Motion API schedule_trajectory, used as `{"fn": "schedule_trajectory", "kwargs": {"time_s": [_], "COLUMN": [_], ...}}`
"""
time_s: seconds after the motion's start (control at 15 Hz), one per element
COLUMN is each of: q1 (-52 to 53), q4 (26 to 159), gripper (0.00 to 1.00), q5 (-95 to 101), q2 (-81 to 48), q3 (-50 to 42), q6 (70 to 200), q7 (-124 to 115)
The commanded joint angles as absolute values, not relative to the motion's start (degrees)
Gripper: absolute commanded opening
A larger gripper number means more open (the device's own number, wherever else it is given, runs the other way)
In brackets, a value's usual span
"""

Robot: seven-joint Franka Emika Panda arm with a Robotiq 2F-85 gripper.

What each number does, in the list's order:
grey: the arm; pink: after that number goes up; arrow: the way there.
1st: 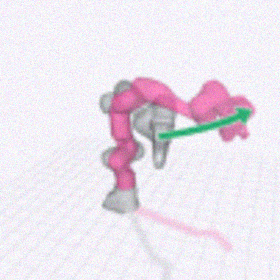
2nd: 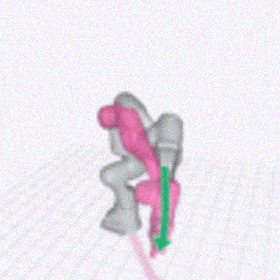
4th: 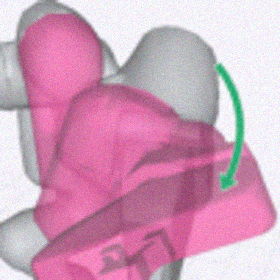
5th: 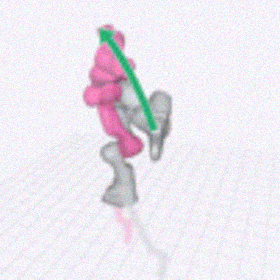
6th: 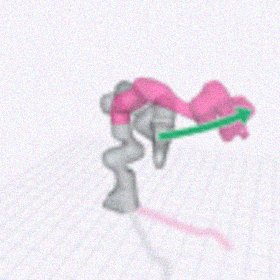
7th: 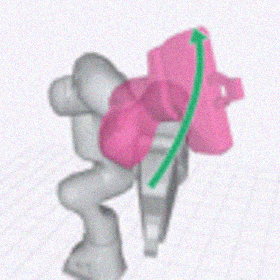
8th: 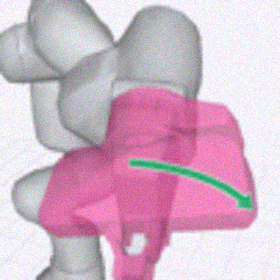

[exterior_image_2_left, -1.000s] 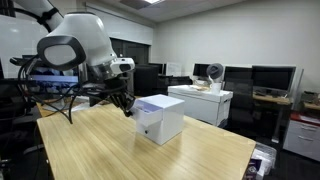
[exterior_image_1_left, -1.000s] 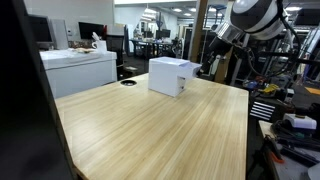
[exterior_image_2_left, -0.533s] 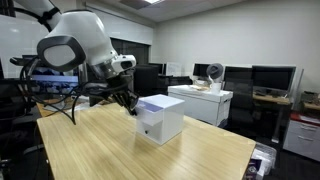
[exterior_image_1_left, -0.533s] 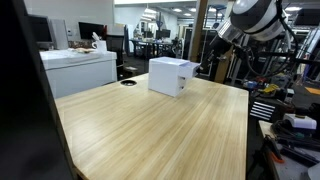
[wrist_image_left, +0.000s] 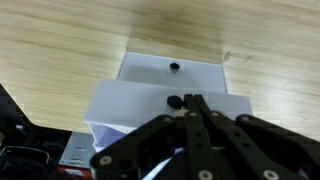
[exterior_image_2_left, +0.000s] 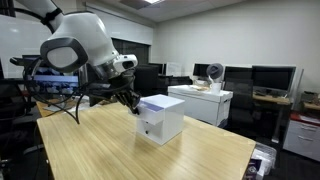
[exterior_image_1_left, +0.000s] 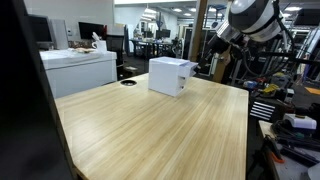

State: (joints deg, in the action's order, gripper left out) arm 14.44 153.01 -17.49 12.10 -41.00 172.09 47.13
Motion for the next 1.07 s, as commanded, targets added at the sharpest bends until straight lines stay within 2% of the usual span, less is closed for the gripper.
{"fn": "schedule_trajectory", "kwargs": {"time_s": [0.0, 1.0], "q1": [18.72, 37.06], "q4": [152.1, 148.8], "gripper": [0.05, 0.05], "q5": [-20.06, -19.25], "q2": [11.12, 10.12], "q3": [-44.23, -61.15], "q6": [174.53, 176.22], "q7": [50.11, 50.5]}}
